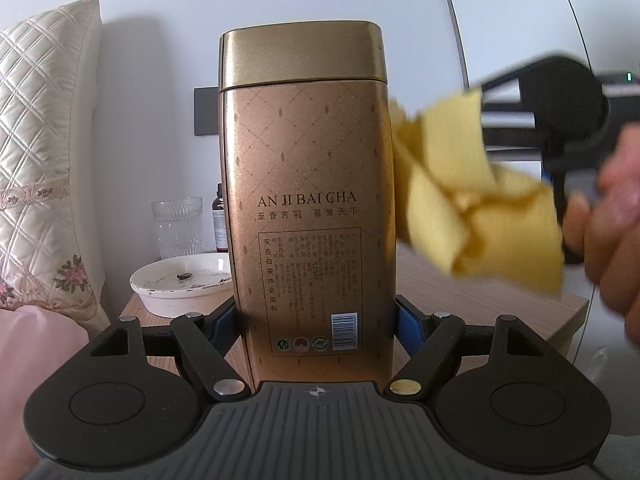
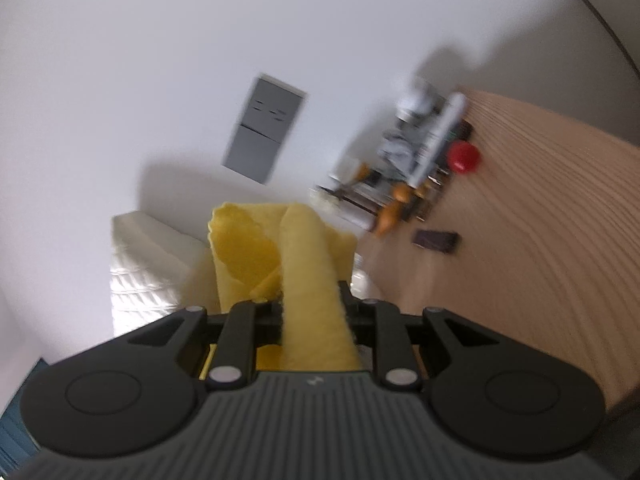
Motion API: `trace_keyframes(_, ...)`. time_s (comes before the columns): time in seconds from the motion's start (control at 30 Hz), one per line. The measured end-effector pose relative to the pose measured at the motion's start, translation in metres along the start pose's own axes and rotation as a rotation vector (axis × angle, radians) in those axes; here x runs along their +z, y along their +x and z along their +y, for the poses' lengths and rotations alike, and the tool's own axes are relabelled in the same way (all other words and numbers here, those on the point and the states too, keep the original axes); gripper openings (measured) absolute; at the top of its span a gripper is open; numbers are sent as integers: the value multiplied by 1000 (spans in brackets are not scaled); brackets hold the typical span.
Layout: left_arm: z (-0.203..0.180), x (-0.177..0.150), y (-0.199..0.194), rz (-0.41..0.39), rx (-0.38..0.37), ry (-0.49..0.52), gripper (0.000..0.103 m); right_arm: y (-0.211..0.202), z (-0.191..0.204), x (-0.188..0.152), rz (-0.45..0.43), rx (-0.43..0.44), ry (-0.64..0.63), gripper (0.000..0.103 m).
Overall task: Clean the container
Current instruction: 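Wipe the cloth along the tin's side edge with the right gripper, then keep rubbing the tin's side with the cloth in the right gripper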
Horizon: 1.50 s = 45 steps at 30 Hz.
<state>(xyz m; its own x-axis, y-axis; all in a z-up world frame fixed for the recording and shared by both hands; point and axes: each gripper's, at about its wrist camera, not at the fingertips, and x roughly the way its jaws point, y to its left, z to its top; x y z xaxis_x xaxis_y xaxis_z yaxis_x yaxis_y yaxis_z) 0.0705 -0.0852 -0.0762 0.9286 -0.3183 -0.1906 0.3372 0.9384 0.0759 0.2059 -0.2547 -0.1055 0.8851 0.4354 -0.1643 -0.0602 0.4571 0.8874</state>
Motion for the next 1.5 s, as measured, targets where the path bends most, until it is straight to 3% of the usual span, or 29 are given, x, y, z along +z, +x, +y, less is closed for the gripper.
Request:
trace_keyframes(0.17,-10,2,-5,1,0,0,80,1,1,1,0,-6,5,22)
trace_keyframes(0.33,-15,9,-7,4,0,-2,80,-2,23,9,-40,57,-42,23)
trace_keyframes(0.67,-41,15,-3,5,-5,3,80,1,-13,-10,-14,-4,19,22)
trace_keyframes(1.0,-60,47,-3,7,-4,5,80,-9,19,-7,-51,59,6,23)
trace_keyframes(1.3,-74,40,5,0,3,-4,80,-8,-13,-26,-15,-10,40,23)
trace_keyframes(1.5,-75,37,-4,4,1,-11,80,-15,20,-18,-40,45,2,23)
